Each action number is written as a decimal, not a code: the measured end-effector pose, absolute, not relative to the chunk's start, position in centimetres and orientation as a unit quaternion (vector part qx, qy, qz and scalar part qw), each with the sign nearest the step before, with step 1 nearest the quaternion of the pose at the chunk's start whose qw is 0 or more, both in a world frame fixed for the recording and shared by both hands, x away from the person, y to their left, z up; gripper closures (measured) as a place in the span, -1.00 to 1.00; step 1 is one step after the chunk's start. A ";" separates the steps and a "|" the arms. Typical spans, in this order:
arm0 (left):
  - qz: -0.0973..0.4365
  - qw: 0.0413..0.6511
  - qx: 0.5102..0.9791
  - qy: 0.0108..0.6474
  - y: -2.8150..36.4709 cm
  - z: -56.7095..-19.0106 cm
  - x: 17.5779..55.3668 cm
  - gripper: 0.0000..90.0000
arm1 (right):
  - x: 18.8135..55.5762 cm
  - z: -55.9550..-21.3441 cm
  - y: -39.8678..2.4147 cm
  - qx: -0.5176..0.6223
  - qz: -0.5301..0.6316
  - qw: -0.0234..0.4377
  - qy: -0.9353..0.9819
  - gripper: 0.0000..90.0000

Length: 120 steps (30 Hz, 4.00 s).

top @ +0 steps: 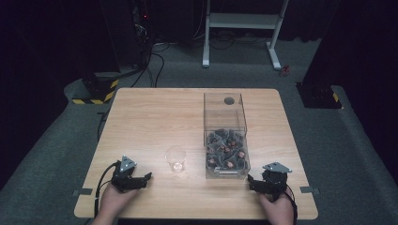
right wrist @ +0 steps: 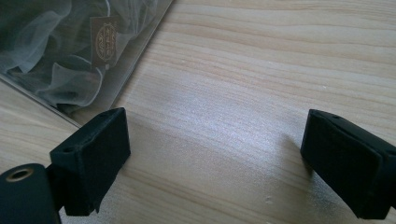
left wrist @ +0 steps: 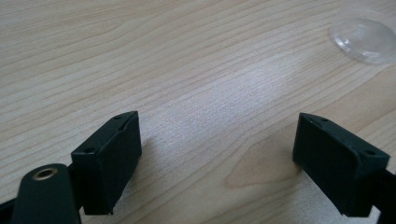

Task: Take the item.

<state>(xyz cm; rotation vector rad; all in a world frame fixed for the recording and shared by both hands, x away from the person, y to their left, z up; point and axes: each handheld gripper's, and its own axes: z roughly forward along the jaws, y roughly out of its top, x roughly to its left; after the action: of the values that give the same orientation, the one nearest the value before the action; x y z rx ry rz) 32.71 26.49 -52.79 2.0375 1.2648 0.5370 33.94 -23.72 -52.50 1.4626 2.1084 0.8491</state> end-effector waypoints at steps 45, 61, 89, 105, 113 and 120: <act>0.219 0.352 0.768 0.489 27.4 -51.5 32.4 -0.73 | 33.9 -52.5 -23.7 0.524 0.308 0.217 0.764 -0.82; 0.236 0.382 0.758 0.472 27.2 -49.9 31.4 -0.68 | 33.9 -52.5 -23.7 0.522 0.308 0.217 0.765 -0.82; 0.266 0.448 0.714 0.467 27.7 -47.4 30.0 -0.66 | 33.9 -52.5 -23.7 0.522 0.308 0.216 0.765 -0.82; 0.238 0.468 0.729 0.440 26.1 -46.2 30.4 -0.63 | 33.9 -52.5 -23.7 0.523 0.308 0.217 0.764 -0.82; 0.230 0.474 0.734 0.428 24.8 -44.9 30.9 -0.61 | 33.9 -52.5 -23.7 0.523 0.308 0.217 0.764 -0.82; 0.218 0.484 0.738 0.416 23.1 -44.2 31.4 -0.58 | 34.0 -52.5 -23.7 0.520 0.307 0.218 0.766 -0.82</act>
<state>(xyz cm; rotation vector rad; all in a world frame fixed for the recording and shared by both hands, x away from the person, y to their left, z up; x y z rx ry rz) 31.41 23.14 -44.22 1.7979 1.0134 0.5303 33.95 -23.73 -52.51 1.4399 2.1216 0.8496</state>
